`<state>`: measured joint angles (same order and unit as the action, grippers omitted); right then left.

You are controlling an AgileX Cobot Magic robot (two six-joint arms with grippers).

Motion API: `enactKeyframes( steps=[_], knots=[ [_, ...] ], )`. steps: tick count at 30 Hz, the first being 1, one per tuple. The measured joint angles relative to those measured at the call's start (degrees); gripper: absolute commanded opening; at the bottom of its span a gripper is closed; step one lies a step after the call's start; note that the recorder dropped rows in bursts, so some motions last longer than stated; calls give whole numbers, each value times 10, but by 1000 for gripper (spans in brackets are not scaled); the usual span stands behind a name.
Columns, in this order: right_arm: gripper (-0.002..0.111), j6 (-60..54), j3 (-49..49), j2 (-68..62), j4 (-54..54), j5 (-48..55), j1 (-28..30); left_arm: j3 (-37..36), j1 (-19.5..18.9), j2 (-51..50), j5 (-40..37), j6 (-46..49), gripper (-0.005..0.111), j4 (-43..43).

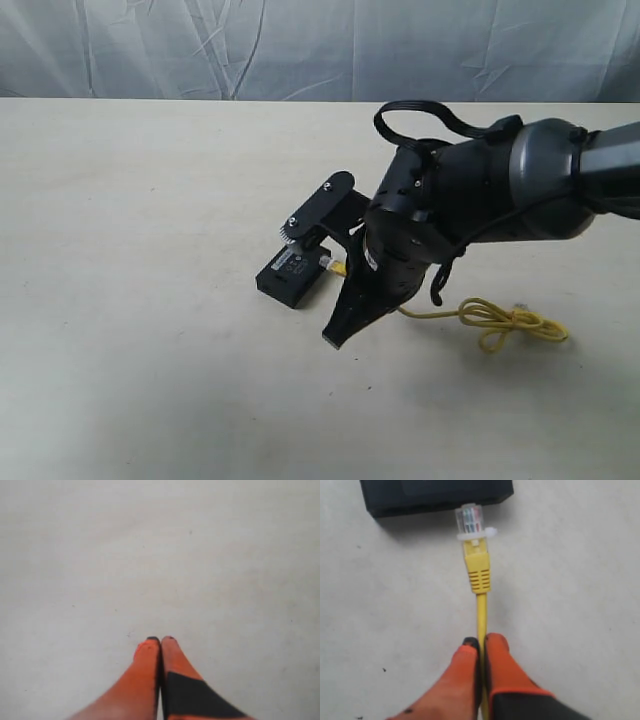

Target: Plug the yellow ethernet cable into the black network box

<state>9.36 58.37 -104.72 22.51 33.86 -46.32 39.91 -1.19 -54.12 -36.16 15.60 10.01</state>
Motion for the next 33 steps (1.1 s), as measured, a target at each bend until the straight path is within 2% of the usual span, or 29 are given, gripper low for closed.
enactKeyframes(
  steps=[8, 11, 15, 18, 22, 27, 33],
  knots=[
    [-1, -189, 0, 0, -180, 11, 47, 127, 1, -320, -19, 271, 0, 227],
    [-1, -226, 0, 0, -216, 6, 56, 172, 20, -414, -29, 321, 0, 270],
    [-1, -237, 0, 0, -228, -5, 49, 250, 72, -516, -46, 340, 0, 285],
    [-1, -240, 0, 0, -232, -7, 45, 308, 109, -573, -62, 354, 0, 292],
    [-1, -240, 0, 0, -233, -5, 43, 372, 134, -639, -101, 370, 0, 307],
    [-1, -243, 0, -7, -233, -10, 43, 412, 141, -690, -141, 431, 0, 330],
    [-1, -248, 0, -31, -232, -11, 41, 417, 145, -710, -188, 521, 0, 368]
  ],
)
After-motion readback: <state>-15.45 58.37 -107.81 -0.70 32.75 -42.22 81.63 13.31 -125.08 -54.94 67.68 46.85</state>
